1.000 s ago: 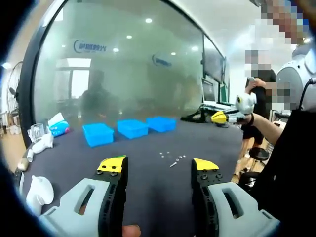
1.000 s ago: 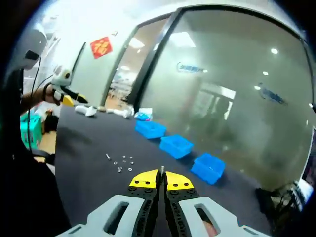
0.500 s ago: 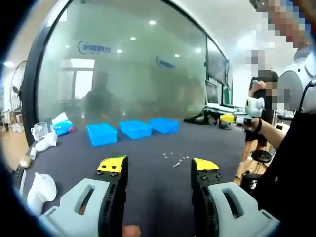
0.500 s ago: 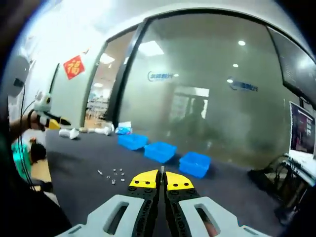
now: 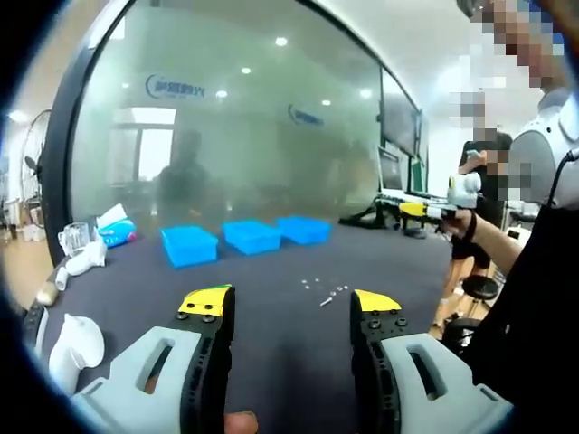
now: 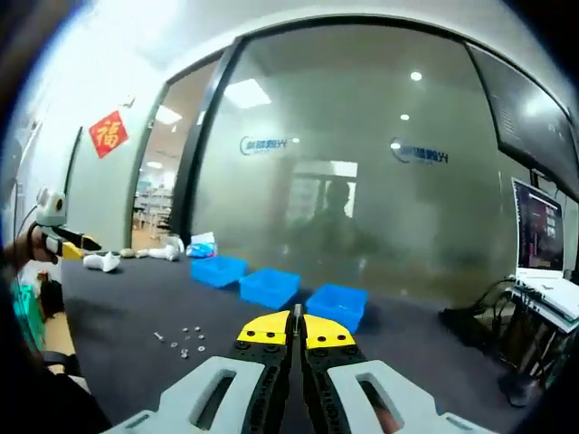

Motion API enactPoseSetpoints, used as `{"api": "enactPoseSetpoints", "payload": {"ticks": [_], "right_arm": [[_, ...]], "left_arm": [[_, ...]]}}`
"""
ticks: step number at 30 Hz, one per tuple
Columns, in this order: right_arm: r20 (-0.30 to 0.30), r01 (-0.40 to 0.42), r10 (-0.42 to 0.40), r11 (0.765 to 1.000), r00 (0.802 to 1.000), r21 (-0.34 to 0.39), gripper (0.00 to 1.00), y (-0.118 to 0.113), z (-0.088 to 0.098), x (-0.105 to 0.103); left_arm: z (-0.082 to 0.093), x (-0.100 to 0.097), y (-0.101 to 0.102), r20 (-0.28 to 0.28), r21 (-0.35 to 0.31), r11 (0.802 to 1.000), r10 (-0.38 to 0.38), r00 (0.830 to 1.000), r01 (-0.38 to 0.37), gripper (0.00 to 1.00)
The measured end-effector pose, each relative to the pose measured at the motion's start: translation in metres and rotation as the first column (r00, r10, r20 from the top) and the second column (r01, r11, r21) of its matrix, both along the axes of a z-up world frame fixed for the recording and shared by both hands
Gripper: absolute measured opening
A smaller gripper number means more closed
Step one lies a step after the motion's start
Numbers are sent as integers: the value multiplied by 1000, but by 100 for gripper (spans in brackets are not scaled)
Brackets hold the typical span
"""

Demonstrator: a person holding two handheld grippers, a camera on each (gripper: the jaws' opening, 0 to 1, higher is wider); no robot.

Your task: Sort the screws, nuts, and washers into the corresponding bins

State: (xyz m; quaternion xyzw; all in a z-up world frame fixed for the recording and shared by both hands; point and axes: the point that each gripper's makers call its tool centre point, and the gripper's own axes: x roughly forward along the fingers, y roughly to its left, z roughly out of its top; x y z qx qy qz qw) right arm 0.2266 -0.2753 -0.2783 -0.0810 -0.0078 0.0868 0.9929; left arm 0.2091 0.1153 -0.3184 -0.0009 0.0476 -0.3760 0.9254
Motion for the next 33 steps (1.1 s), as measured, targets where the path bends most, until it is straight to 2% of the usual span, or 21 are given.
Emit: {"api": "enactPoseSetpoints", "payload": {"ticks": [8,15,18,19,21,23,26,29,33], "right_arm": [[34,21,-21,1000,999,-5,1,-8,25,45],[10,-6,6,1000,1000,-11,1,-6,32,99],[-14,-15,15,1000,1000,-20,1,-7,32,127],[-41,-11,10,1000,999,-24,1,-9,29,137],[-29,-7,4,996,1000,-85,1,-11,32,155],[-90,-7,0,997,996,-78,1,-14,21,172],[-131,-8,-7,994,991,-112,1,-16,12,199],[-172,-20,1,994,985,-109,1,-14,2,223],[-228,-21,-6,993,974,-116,1,-17,-10,246]], "left_arm": [[-2,1,6,0,-10,1000,17,1000,-17,50],[-4,3,13,-2,-16,999,33,999,-33,50],[-5,4,15,-3,-18,999,37,999,-37,50],[-5,4,15,-3,-19,999,37,999,-37,50],[-5,4,17,-2,-22,999,39,999,-39,50],[-5,4,18,-3,-24,999,41,999,-41,50],[-7,4,19,-7,-27,999,43,999,-44,50],[-8,5,20,-10,-29,998,48,999,-48,50],[-6,4,21,-7,-32,998,49,999,-49,50]]}}
